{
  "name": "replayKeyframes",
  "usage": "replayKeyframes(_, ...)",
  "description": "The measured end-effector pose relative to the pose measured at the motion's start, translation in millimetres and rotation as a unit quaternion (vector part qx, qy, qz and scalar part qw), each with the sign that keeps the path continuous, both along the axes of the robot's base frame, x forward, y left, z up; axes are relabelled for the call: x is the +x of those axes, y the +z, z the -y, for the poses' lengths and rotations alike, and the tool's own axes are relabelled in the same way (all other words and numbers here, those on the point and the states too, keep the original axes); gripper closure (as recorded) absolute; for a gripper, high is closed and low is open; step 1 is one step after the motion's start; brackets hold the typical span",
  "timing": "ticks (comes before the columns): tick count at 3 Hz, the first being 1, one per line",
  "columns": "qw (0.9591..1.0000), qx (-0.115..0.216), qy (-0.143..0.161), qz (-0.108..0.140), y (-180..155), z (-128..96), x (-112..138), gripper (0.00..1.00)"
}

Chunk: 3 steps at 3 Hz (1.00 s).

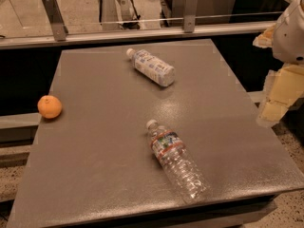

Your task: Place water bottle upright

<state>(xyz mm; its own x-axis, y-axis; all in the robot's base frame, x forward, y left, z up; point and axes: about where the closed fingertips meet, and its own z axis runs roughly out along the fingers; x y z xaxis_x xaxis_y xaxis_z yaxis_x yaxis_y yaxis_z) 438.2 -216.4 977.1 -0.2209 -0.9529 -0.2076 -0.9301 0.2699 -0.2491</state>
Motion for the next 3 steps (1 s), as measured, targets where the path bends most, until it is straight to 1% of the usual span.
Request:
replayKeyframes(1, 1.0000, 0.000, 0.000, 0.000, 0.0, 0.0, 0.0, 0.00)
replayKeyframes(2, 0.9996, 0.029, 0.001, -0.004, 2.4, -11.1, 5.4, 0.00)
replayKeyframes(3, 0.9944, 0.105, 0.001, -0.007, 5.6, -79.5, -3.9, 0.00)
